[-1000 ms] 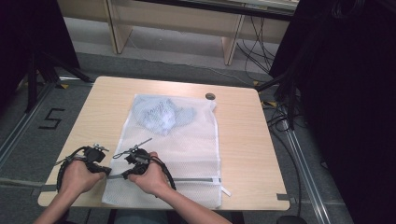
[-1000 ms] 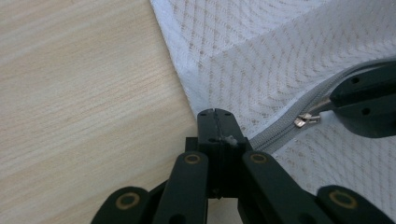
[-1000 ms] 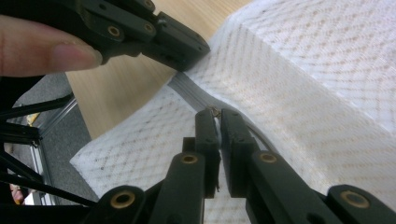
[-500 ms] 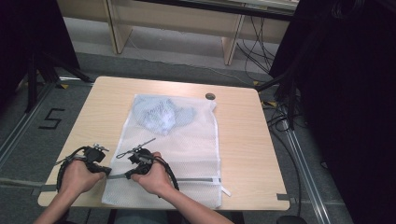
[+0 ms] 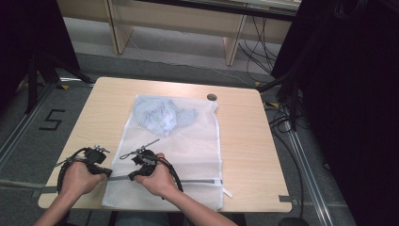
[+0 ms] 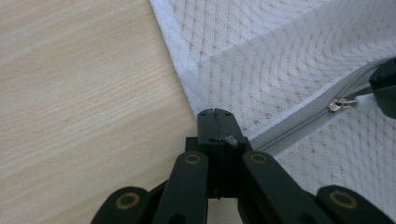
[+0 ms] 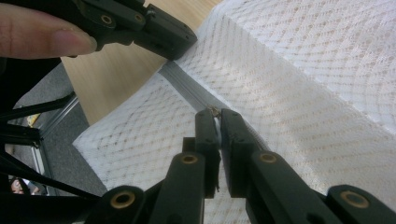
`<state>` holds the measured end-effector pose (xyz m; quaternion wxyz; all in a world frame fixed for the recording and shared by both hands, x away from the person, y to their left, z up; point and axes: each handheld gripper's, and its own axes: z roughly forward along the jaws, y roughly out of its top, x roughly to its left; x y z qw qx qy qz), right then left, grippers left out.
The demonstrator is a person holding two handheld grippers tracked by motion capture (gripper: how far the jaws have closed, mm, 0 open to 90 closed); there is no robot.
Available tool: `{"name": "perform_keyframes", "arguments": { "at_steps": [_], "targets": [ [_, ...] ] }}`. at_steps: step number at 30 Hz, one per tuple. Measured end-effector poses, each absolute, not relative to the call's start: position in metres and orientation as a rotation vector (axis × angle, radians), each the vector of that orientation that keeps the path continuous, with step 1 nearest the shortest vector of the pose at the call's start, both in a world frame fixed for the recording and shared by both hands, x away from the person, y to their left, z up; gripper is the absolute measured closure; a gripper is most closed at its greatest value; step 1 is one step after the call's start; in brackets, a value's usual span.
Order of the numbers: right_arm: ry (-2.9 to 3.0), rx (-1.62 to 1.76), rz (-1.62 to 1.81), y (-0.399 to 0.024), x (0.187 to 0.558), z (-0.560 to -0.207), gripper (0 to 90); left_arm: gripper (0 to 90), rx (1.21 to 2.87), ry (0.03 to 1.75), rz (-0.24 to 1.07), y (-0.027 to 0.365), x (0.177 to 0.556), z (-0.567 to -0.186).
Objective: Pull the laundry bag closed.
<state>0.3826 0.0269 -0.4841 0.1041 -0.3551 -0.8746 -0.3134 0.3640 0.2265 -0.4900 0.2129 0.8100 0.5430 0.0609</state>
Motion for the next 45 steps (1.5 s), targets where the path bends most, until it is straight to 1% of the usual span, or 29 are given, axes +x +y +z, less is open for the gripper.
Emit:
{"name": "perform_keyframes", "arguments": {
  "at_steps": [3, 4, 5, 7, 10, 11, 14, 18, 20, 23, 26, 28, 29, 31, 32, 33, 35, 36, 37, 38, 45],
  "targets": [
    [-2.602, -1.023, -0.931, 0.025, 0.384, -0.484, 87.0, 90.0, 2.248, 1.508, 0.169, 0.227, 0.364, -0.49],
    [-2.6, -1.011, -0.931, 0.025, 0.384, -0.484, 87.0, 90.0, 2.291, 1.461, 0.185, 0.229, 0.366, -0.489],
    [-2.59, -1.041, -0.928, 0.024, 0.383, -0.484, 87.1, 90.0, 2.291, 1.461, 0.185, 0.229, 0.366, -0.489],
    [-2.597, -1.02, -0.939, 0.022, 0.384, -0.484, 87.0, 90.0, 2.271, 1.486, 0.173, 0.228, 0.365, -0.489],
    [-2.594, -1.068, -0.928, 0.02, 0.383, -0.483, 87.0, 90.0, 2.274, 1.481, 0.177, 0.228, 0.365, -0.489],
    [-2.595, -1.071, -0.932, 0.019, 0.383, -0.483, 87.0, 90.0, 2.246, 1.509, 0.169, 0.226, 0.364, -0.49],
    [-2.605, -1.067, -0.933, 0.017, 0.383, -0.482, 87.0, 90.0, 2.266, 1.489, 0.176, 0.228, 0.365, -0.49],
    [-2.606, -1.054, -0.94, 0.013, 0.384, -0.482, 87.1, 90.0, 2.245, 1.511, 0.169, 0.226, 0.364, -0.49],
    [-2.593, -1.079, -0.931, 0.013, 0.383, -0.482, 87.0, 90.0, 2.293, 1.46, 0.187, 0.229, 0.366, -0.489],
    [-2.591, -1.079, -0.914, 0.01, 0.383, -0.481, 87.1, 90.0, 2.247, 1.512, 0.168, 0.227, 0.364, -0.49],
    [-2.58, -1.075, -0.915, 0.007, 0.384, -0.481, 87.0, 90.0, 2.245, 1.513, 0.169, 0.226, 0.364, -0.49],
    [-2.576, -1.071, -0.926, 0.006, 0.383, -0.481, 87.1, 90.0, 2.289, 1.464, 0.186, 0.229, 0.366, -0.489],
    [-2.603, -1.027, -0.931, 0.005, 0.385, -0.482, 87.0, 90.0, 2.272, 1.48, 0.181, 0.228, 0.365, -0.49],
    [-2.573, -1.078, -0.913, 0.004, 0.383, -0.48, 87.0, 90.0, 2.244, 1.514, 0.169, 0.227, 0.364, -0.49],
    [-2.605, -1.048, -0.924, 0.002, 0.385, -0.48, 87.0, 90.0, 2.266, 1.493, 0.175, 0.228, 0.365, -0.489],
    [-2.597, -1.026, -0.929, 0.001, 0.386, -0.481, 87.0, 90.0, 2.25, 1.507, 0.172, 0.227, 0.364, -0.49],
    [-2.574, -1.086, -0.912, 0.001, 0.383, -0.479, 87.0, 90.0, 2.287, 1.467, 0.186, 0.229, 0.366, -0.489],
    [-2.587, -1.087, -0.914, 0.0, 0.383, -0.479, 87.1, 90.0, 2.248, 1.51, 0.171, 0.227, 0.364, -0.49],
    [-2.598, -1.036, -0.951, -0.001, 0.385, -0.481, 87.0, 90.0, 2.242, 1.514, 0.172, 0.226, 0.364, -0.49],
    [-2.581, -1.071, -0.906, -0.001, 0.384, -0.479, 87.0, 90.0, 2.243, 1.514, 0.171, 0.226, 0.364, -0.49],
    [-2.591, -1.065, -0.909, -0.006, 0.384, -0.476, 87.0, 90.0, 2.234, 1.519, 0.175, 0.226, 0.364, -0.49]
  ]
}}
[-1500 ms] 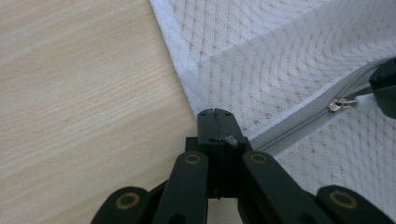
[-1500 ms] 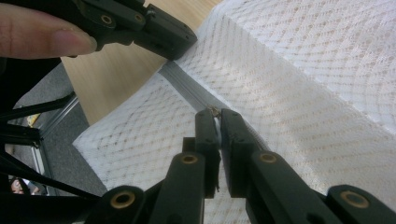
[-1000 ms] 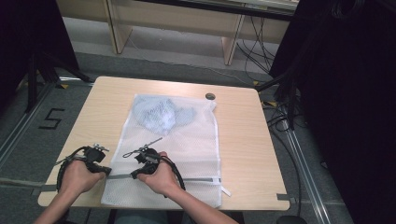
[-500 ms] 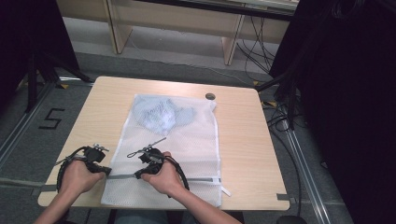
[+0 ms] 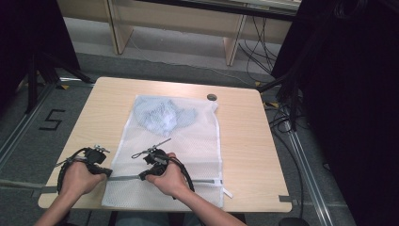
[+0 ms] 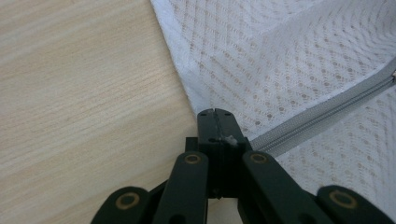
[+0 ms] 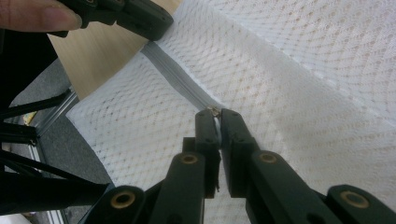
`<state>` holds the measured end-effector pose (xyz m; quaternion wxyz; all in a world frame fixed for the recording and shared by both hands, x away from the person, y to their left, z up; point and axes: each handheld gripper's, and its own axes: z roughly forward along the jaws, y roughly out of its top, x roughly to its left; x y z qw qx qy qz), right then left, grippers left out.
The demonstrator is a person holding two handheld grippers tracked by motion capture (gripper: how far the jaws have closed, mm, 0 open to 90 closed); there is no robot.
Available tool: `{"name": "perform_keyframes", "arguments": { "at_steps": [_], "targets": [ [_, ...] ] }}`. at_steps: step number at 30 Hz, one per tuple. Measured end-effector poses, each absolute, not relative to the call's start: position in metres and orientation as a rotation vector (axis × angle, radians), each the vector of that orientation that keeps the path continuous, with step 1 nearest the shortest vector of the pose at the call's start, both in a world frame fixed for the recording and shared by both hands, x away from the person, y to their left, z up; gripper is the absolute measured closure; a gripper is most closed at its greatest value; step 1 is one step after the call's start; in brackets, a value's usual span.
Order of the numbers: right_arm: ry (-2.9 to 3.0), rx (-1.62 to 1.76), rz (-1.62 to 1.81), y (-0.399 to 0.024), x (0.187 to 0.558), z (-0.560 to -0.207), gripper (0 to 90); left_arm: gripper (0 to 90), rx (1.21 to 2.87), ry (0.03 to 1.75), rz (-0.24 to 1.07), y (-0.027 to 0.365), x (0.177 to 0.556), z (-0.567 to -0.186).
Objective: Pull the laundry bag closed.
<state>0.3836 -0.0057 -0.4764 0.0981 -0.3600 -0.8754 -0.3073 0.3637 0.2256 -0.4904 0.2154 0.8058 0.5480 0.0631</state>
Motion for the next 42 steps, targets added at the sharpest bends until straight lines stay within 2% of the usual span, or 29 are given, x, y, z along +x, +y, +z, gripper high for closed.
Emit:
{"name": "perform_keyframes", "arguments": {
  "at_steps": [42],
  "targets": [
    [-2.593, -1.095, -0.873, -0.028, 0.382, -0.474, 87.1, 90.0, 2.265, 1.498, 0.184, 0.226, 0.364, -0.49]
  ]
}}
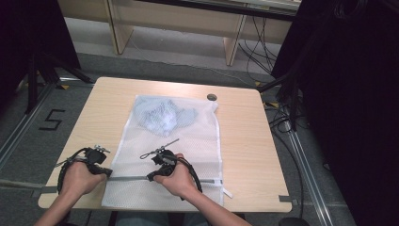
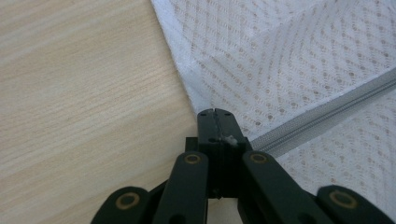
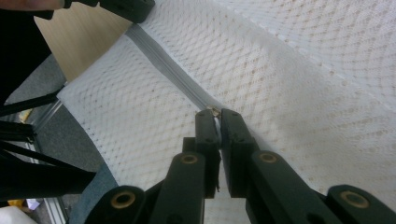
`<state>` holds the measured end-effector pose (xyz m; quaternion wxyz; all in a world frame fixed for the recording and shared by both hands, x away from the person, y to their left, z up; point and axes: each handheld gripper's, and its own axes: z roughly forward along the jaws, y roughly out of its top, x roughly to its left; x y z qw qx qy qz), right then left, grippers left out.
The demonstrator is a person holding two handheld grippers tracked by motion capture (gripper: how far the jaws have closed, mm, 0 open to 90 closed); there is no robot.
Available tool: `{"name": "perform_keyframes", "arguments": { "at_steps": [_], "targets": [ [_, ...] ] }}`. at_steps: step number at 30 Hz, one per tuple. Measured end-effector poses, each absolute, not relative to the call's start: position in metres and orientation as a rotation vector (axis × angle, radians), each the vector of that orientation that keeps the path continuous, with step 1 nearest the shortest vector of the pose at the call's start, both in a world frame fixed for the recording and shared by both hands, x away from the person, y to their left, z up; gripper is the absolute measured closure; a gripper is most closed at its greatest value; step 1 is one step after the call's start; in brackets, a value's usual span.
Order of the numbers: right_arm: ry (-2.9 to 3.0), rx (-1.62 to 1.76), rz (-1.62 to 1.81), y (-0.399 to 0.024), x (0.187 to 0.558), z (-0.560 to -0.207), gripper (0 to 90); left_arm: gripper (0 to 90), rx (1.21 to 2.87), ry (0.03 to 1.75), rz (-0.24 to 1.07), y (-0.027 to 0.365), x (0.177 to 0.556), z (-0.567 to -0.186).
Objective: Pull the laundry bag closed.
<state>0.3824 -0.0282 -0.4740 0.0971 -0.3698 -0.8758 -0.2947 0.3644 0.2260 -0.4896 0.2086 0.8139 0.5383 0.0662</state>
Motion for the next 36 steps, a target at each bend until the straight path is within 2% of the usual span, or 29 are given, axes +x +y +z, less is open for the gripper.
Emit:
{"name": "perform_keyframes", "arguments": {
  "at_steps": [1, 10, 12, 36],
  "targets": [
    [-2.592, -1.11, -0.87, -0.029, 0.382, -0.474, 87.1, 90.0, 2.299, 1.459, 0.2, 0.228, 0.366, -0.489],
    [-2.602, -1.121, -0.871, -0.034, 0.382, -0.473, 87.1, 90.0, 2.255, 1.509, 0.178, 0.225, 0.364, -0.49],
    [-2.605, -1.12, -0.87, -0.035, 0.382, -0.473, 87.1, 90.0, 2.301, 1.457, 0.2, 0.228, 0.366, -0.489],
    [-2.601, -1.146, -0.872, -0.05, 0.38, -0.472, 87.0, 90.0, 2.309, 1.458, 0.195, 0.228, 0.366, -0.488]
  ]
}}
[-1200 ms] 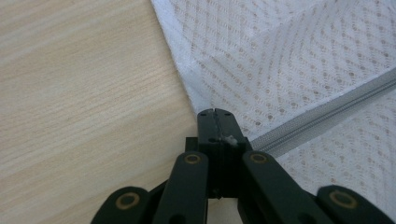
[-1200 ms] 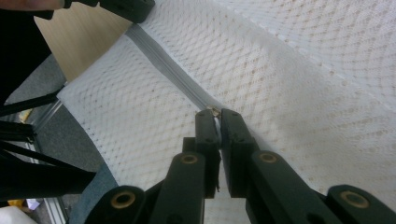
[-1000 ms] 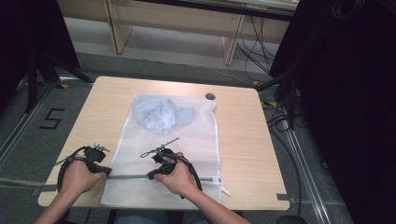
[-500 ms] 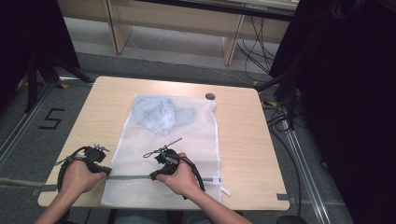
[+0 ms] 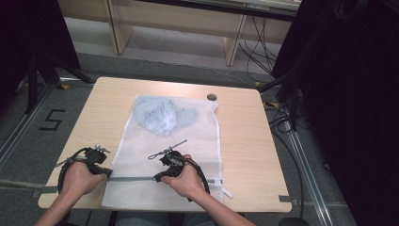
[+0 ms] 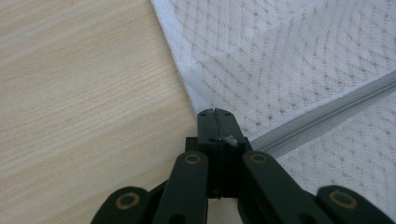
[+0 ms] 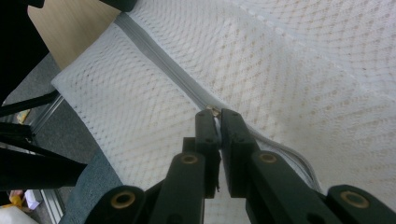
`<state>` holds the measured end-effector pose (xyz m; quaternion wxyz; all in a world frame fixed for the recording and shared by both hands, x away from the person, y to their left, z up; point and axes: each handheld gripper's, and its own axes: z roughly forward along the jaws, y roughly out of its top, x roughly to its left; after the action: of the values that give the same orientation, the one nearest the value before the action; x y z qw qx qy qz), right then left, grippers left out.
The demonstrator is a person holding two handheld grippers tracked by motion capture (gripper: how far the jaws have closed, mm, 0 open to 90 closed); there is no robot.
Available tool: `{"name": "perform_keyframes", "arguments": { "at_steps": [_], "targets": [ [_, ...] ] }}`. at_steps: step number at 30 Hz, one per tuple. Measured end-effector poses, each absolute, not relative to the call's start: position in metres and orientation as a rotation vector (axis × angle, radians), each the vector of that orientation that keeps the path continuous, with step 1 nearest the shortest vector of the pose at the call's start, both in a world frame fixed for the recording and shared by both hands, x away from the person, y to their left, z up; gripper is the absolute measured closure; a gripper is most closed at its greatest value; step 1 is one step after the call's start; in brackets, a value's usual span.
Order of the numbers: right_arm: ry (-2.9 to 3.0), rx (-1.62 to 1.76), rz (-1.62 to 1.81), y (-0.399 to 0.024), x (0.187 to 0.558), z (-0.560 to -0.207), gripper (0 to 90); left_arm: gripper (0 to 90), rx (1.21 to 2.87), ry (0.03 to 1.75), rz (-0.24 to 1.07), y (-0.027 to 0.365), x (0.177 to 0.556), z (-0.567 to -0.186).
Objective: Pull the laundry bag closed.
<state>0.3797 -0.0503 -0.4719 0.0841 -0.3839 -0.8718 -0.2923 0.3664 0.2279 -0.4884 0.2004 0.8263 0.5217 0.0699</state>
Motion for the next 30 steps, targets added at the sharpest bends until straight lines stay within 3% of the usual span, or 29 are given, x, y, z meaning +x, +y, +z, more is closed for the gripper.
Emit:
{"name": "perform_keyframes", "arguments": {
  "at_steps": [30],
  "targets": [
    [-2.611, -1.166, -0.856, -0.064, 0.38, -0.469, 87.1, 90.0, 2.314, 1.459, 0.197, 0.228, 0.366, -0.488]
  ]
}}
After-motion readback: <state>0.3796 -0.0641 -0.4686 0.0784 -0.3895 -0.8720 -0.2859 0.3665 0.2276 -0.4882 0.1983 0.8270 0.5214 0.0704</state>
